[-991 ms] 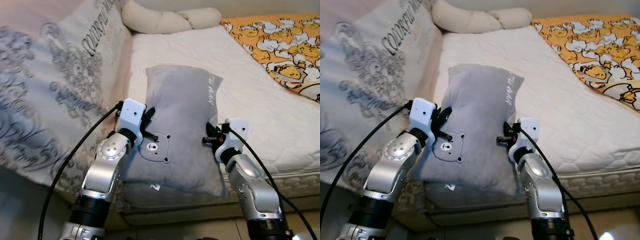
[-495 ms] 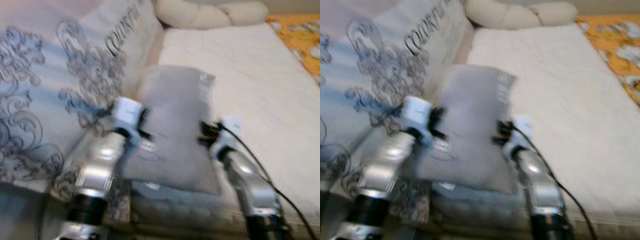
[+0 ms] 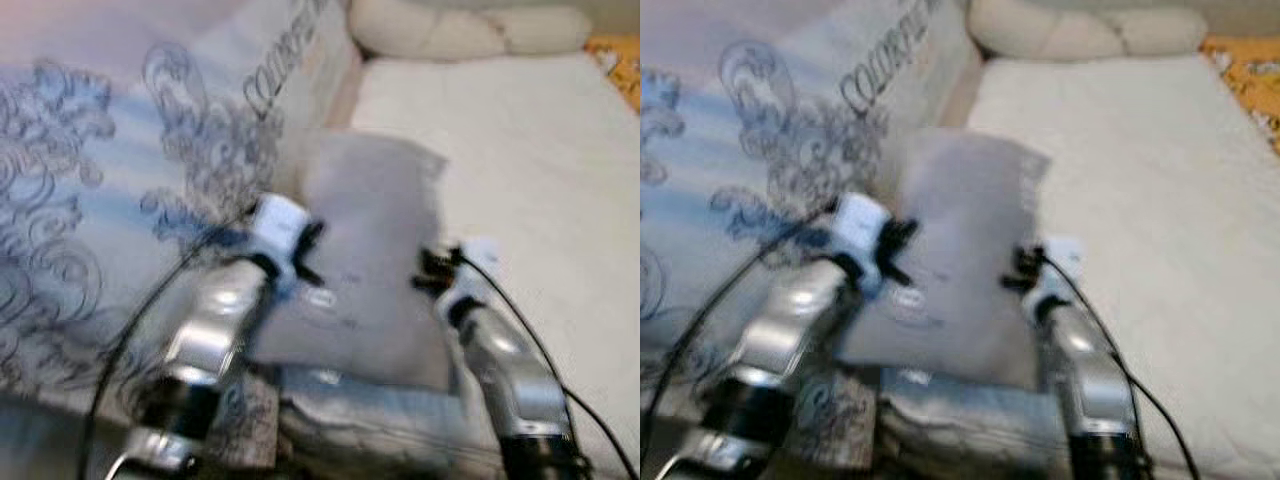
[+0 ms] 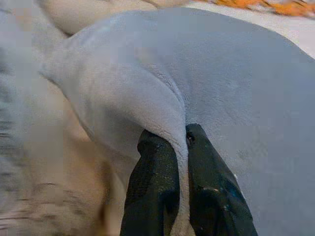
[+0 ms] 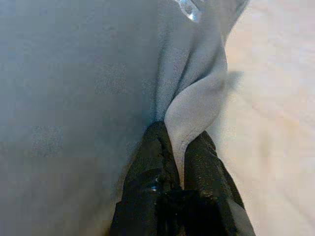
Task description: Clean up the room
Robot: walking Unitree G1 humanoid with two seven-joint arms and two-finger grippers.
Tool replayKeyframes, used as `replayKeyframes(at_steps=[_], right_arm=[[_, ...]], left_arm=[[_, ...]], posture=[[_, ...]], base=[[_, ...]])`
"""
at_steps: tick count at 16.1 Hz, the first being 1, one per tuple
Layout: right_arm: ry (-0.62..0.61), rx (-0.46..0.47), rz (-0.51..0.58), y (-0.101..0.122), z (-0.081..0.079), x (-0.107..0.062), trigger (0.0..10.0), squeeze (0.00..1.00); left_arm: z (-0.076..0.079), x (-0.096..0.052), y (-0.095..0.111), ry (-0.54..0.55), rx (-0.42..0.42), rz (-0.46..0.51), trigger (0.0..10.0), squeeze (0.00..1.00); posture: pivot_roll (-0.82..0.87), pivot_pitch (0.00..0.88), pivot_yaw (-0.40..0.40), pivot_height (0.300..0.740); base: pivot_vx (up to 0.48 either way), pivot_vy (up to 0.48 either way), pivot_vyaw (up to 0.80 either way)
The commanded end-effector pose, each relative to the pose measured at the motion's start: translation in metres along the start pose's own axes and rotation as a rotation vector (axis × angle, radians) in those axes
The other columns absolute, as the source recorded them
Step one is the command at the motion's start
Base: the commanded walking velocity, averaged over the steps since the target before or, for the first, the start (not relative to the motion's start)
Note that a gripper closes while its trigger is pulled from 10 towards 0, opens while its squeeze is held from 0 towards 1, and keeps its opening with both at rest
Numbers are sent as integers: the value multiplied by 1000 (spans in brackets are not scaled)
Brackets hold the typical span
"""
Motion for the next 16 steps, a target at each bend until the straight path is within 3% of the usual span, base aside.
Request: replayKeyframes(at_steps=[1,7,10,12,15,16], right_arm=[[26,2,27,8,-12,3,10000,0],[-34,9,-11,1,-3,8,10000,0],[-23,24,-25,-4,-6,15,10000,0],[31,103,-81,-17,-11,32,10000,0],[81,104,-150,-26,-22,59,10000,0],[85,124,-153,-23,-25,65,10000,486]], left_arm=[[-5,2,12,-10,54,37,10000,0],[-2,20,12,-62,92,11,10000,0],[-5,27,11,-65,107,-5,10000,0],[-16,37,14,-38,178,-31,10000,0],[-42,41,28,31,269,-62,10000,0],[-49,40,31,53,299,-81,10000,0]], posture=[[-13,0,96,740],[-17,0,95,740],[-25,0,100,740],[-20,0,103,740],[5,0,113,740],[14,0,116,740]], base=[[0,0,0],[0,0,0],[0,0,0],[0,0,0],[0,0,0],[0,0,0]])
Point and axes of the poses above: a point about 5 cm out from each wrist's last joint towards the gripper, its own x axis pointing out of the wrist towards the gripper, its own y axis along the axis of the wrist's last joint, z = x × y, the point moved 3 cm from there along x, pointing out of the wrist towards the gripper, and after that the axes turned 1 degree about -x, right-handed, at the moved point
